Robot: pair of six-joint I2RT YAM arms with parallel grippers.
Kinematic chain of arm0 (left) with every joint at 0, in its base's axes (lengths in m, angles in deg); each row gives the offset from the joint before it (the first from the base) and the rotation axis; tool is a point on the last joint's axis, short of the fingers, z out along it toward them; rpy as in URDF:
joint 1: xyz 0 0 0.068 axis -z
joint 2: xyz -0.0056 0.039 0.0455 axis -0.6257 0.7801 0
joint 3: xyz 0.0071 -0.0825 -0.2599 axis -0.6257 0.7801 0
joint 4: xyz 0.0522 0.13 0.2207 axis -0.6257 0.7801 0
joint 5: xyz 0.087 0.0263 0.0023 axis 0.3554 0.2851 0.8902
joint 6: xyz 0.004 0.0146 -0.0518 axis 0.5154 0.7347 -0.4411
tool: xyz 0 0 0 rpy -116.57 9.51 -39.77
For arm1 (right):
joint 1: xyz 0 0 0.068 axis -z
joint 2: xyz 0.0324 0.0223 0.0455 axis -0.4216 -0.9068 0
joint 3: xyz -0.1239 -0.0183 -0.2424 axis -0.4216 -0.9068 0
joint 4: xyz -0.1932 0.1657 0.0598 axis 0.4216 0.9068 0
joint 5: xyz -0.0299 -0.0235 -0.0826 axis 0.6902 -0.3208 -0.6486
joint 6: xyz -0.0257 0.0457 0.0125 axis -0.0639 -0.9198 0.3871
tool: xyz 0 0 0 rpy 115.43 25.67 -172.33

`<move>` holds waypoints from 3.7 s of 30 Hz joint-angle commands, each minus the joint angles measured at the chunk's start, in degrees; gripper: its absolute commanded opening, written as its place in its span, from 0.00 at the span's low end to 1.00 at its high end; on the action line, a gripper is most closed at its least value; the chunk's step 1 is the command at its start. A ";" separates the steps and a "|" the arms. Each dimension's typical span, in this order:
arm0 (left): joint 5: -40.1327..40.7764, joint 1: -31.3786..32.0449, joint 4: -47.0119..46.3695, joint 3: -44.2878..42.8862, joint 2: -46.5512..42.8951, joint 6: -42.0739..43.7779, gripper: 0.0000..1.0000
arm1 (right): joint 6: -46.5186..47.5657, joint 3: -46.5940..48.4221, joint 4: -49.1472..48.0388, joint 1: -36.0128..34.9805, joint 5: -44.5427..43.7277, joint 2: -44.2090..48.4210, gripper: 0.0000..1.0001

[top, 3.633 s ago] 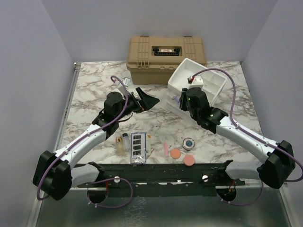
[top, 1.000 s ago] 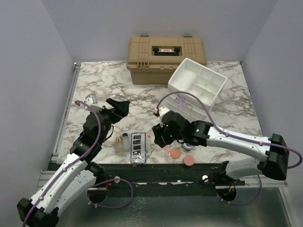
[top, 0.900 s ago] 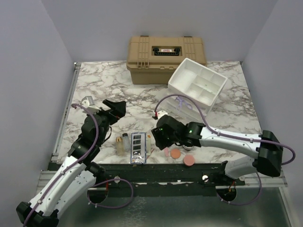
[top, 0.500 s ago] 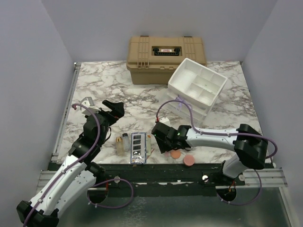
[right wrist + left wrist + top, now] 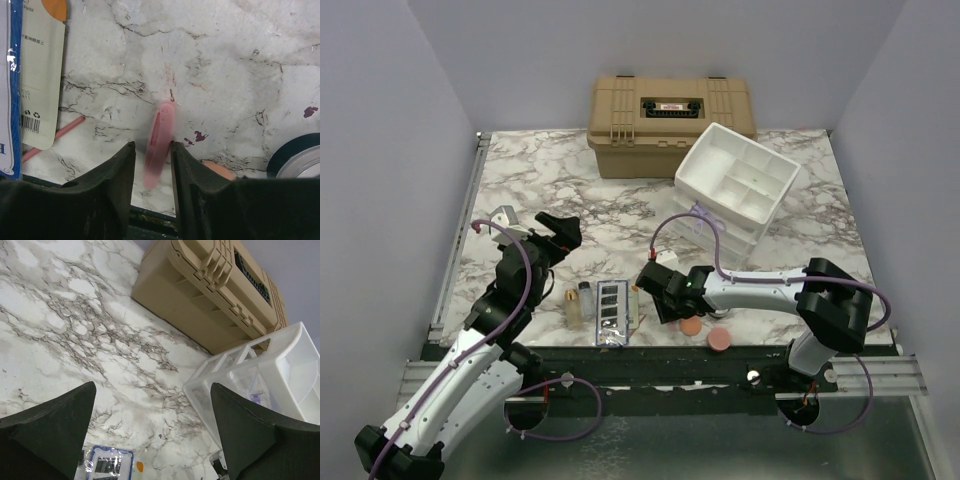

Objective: Organize the makeup
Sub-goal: Pick up the makeup from the corner of the board, then place the makeup in the drawer.

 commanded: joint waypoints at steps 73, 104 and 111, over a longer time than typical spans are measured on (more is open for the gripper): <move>-2.80 -0.14 -0.03 -0.27 1.95 -1.91 0.99 | 54.87 12.37 4.37 24.29 -2.47 20.51 0.27; -3.06 -0.22 -0.79 -0.05 4.03 -1.77 0.99 | 43.12 5.68 -9.40 21.33 42.92 31.74 0.48; -2.73 -0.20 -0.84 0.53 3.68 -1.95 0.99 | 60.88 -7.62 -14.08 16.53 53.69 34.75 0.51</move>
